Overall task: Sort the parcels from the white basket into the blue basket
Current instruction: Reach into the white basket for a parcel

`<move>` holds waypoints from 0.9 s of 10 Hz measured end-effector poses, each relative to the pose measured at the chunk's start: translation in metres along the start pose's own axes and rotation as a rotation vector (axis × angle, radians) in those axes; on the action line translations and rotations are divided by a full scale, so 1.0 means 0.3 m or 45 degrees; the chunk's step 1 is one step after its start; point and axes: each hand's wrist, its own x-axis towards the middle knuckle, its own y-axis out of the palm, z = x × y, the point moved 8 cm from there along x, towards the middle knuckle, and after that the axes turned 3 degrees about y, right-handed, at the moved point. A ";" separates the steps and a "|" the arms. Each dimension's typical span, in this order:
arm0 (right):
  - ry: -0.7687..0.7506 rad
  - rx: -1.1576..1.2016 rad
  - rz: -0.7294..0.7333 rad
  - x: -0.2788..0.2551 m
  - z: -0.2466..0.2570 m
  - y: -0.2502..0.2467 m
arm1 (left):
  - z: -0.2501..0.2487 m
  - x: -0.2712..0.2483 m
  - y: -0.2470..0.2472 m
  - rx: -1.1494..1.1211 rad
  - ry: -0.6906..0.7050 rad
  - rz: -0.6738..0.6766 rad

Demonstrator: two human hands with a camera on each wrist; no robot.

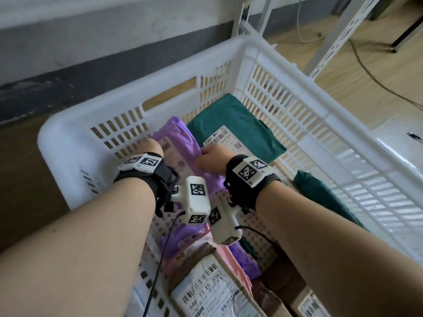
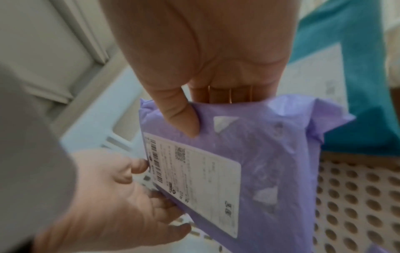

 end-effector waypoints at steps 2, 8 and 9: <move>0.057 0.402 -0.282 -0.237 -0.007 -0.215 | -0.124 -0.142 -0.075 -0.540 0.021 0.021; 0.068 0.923 -0.673 -0.912 -0.298 -0.447 | -0.422 -0.811 0.031 -0.507 0.452 0.798; 0.066 0.968 -0.662 -0.934 -0.321 -0.457 | -0.420 -0.829 0.038 -0.486 0.448 0.810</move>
